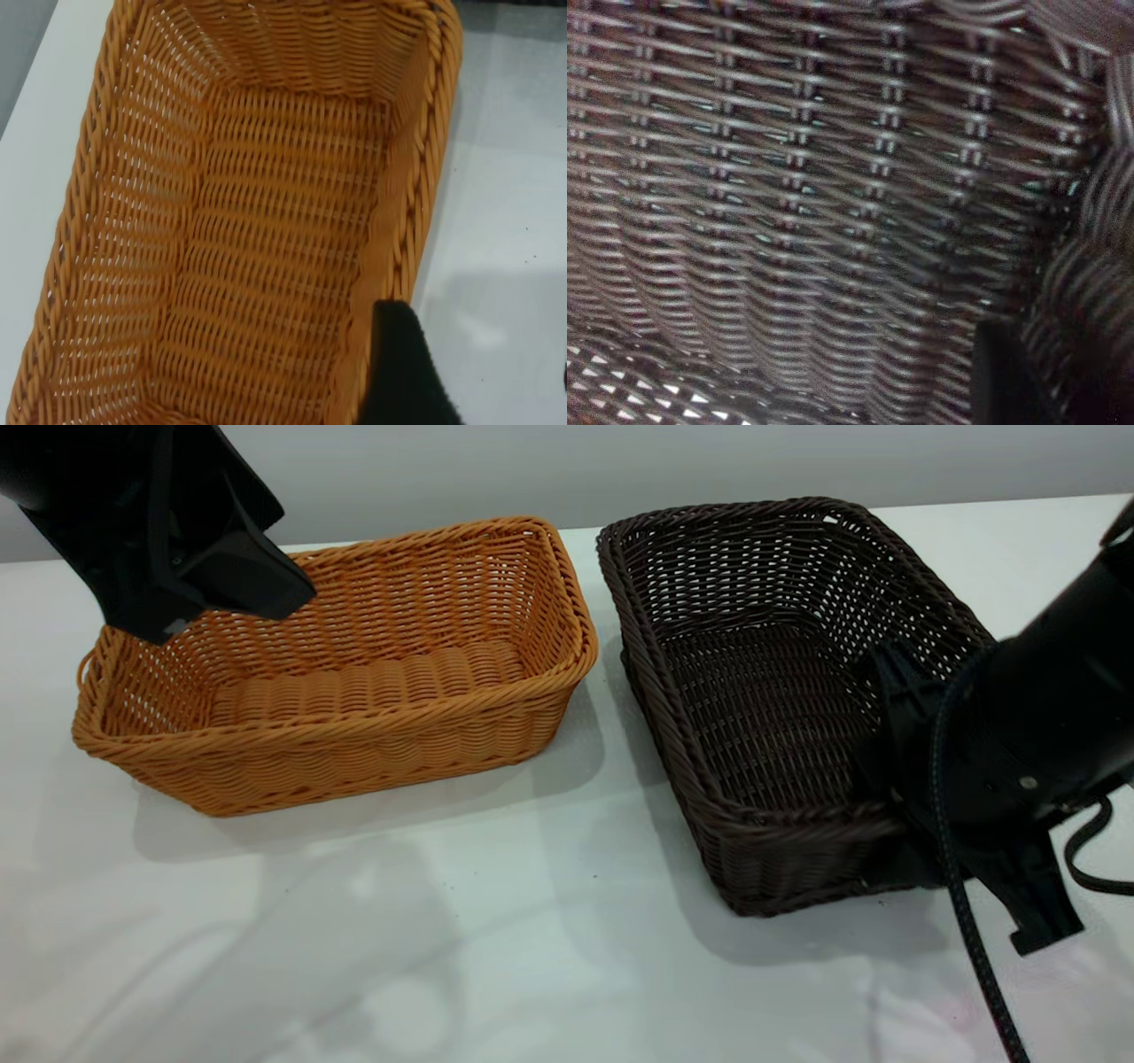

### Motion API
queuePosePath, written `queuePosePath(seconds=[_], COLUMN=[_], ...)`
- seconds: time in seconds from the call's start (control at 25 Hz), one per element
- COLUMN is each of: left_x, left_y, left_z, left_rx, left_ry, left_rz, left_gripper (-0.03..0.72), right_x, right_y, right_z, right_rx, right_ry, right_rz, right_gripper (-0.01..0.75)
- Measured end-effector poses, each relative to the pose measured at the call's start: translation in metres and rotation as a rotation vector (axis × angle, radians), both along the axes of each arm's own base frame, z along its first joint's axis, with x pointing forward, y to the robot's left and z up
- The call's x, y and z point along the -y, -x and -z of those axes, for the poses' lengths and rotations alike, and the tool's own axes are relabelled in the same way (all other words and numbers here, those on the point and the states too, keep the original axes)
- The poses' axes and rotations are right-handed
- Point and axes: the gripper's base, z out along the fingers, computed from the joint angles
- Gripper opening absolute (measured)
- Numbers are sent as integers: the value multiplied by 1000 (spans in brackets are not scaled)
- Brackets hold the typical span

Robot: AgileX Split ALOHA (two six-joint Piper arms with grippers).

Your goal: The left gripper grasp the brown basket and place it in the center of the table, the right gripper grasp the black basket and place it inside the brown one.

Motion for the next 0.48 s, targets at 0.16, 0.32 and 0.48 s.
queuePosePath(seconds=[0.16, 0.32, 0.48], left_x=[2, 1, -2], left_y=[-4, -5, -7], left_z=[-3, 2, 22], left_rx=[49, 17, -68], left_ry=[29, 26, -85], left_rz=[-3, -25, 1], left_gripper=[343, 331, 330], right_x=[1, 2, 9], right_y=[-1, -2, -6], right_z=[0, 0, -3], right_rx=[12, 15, 26], right_ry=[15, 19, 23], right_rz=[-2, 6, 7], right_gripper=[232, 232, 232])
